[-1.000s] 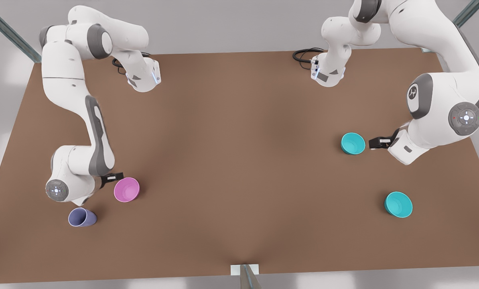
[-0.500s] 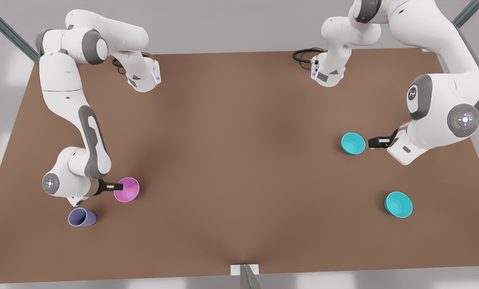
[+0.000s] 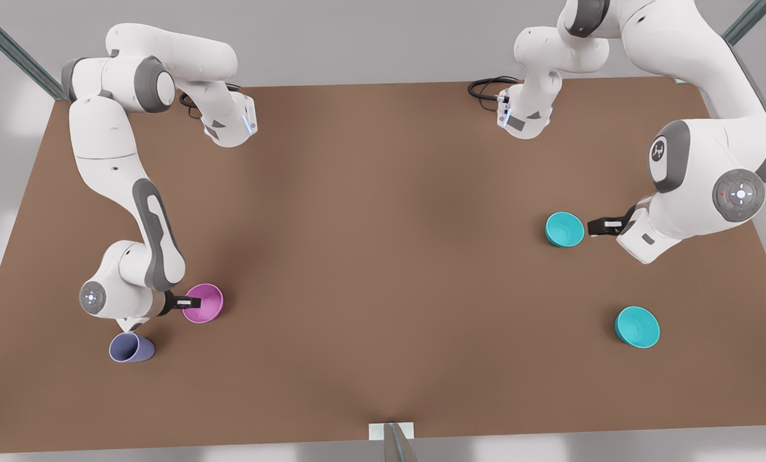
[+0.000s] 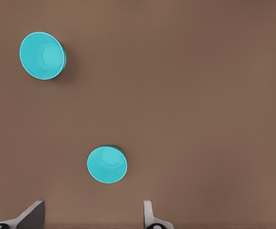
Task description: Stack the blue bowl on the pink bowl
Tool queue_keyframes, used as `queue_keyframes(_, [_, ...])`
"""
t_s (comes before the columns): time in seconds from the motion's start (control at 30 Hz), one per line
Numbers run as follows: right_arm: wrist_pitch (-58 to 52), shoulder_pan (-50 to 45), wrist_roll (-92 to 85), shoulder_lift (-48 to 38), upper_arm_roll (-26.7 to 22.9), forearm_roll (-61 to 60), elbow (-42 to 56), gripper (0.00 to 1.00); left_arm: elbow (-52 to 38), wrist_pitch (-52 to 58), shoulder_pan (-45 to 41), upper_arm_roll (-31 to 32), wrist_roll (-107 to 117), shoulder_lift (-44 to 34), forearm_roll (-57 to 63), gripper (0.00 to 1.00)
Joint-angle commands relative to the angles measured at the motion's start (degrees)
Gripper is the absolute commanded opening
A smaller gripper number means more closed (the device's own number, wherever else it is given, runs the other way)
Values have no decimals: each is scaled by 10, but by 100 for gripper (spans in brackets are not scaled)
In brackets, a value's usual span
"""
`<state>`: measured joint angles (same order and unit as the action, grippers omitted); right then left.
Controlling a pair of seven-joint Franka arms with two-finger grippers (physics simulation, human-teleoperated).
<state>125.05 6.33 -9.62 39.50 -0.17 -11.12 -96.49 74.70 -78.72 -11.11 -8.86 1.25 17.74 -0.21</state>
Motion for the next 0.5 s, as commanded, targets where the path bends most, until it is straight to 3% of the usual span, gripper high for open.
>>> queue_keyframes(0.0, [-2,0,-8,0,0,0,1,56,0,4,-1,0,-1,-1,0,100])
queue_keyframes(0.07, [-3,-1,-8,0,1,1,6,27,-1,13,-1,0,0,-3,0,100])
queue_keyframes(0.1, [-9,-1,-8,0,1,0,10,21,-1,14,-1,0,0,-3,-1,100])
queue_keyframes(0.27, [-60,-3,-13,-4,7,0,39,21,-3,13,-1,0,-1,-2,-2,100])
queue_keyframes(0.4, [-181,-4,24,-8,98,-37,105,21,-3,14,-1,1,-1,-3,-1,100])
queue_keyframes(0.47, [-176,-37,180,-5,170,-43,147,21,-3,14,-1,1,0,-2,-1,100])
